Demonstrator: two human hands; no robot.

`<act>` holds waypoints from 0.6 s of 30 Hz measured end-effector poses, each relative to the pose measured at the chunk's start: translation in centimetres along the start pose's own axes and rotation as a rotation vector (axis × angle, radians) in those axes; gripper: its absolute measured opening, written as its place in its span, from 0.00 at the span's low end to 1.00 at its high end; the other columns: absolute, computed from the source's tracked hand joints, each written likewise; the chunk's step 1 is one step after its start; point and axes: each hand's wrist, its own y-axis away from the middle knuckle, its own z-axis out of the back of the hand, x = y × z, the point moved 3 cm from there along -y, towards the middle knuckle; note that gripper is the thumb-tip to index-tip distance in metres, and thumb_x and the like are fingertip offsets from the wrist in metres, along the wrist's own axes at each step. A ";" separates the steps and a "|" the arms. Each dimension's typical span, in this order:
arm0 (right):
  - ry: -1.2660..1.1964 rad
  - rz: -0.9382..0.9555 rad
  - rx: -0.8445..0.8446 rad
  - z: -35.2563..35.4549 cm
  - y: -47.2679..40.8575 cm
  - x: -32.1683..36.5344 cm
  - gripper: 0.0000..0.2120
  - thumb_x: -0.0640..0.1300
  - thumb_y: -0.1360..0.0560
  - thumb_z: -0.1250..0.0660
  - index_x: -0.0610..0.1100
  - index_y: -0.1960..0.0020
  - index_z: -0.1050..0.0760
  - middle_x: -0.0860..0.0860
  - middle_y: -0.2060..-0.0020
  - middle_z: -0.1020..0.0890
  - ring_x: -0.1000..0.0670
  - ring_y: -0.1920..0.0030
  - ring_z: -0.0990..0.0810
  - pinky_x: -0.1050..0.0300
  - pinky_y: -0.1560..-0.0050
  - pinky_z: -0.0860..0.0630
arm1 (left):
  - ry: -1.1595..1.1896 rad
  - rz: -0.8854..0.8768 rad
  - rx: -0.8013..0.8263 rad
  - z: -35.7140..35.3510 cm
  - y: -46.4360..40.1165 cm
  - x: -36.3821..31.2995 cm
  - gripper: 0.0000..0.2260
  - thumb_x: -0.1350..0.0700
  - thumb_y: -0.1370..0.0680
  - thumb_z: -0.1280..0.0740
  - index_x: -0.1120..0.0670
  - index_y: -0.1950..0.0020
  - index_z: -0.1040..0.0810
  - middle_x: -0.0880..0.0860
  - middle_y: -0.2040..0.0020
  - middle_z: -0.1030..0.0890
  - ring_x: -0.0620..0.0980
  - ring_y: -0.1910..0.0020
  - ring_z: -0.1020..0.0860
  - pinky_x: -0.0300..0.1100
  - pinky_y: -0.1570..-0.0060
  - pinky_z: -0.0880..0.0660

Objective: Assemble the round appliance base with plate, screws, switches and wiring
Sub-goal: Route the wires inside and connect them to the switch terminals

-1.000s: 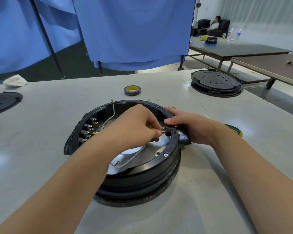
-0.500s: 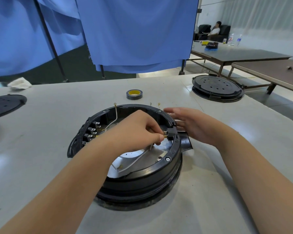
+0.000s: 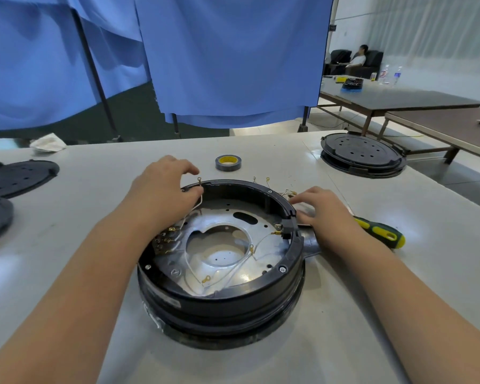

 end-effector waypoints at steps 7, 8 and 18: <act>0.201 -0.069 0.034 0.0 -0.1 0.3 0.08 0.46 0.25 0.32 0.45 0.48 0.20 0.46 0.50 0.22 0.45 0.46 0.28 0.55 0.52 0.32 | -0.034 0.099 0.181 -1.3 -0.2 2.5 0.11 0.55 0.22 0.34 0.53 0.41 0.23 0.55 0.44 0.20 0.55 0.49 0.24 0.45 0.48 0.28; 0.203 -0.077 0.040 -0.1 -0.1 0.3 0.08 0.48 0.25 0.32 0.46 0.49 0.20 0.47 0.51 0.21 0.45 0.48 0.28 0.55 0.53 0.33 | -0.041 0.089 0.176 -1.2 -0.3 2.6 0.10 0.56 0.23 0.35 0.54 0.42 0.22 0.55 0.46 0.20 0.55 0.50 0.25 0.45 0.50 0.28; 0.205 0.045 0.116 -0.2 0.5 1.5 0.13 0.44 0.23 0.35 0.51 0.40 0.23 0.48 0.47 0.24 0.45 0.44 0.28 0.54 0.47 0.32 | -0.019 0.122 0.224 -0.7 -0.7 3.9 0.14 0.42 0.20 0.39 0.50 0.49 0.22 0.50 0.53 0.23 0.52 0.53 0.26 0.43 0.54 0.33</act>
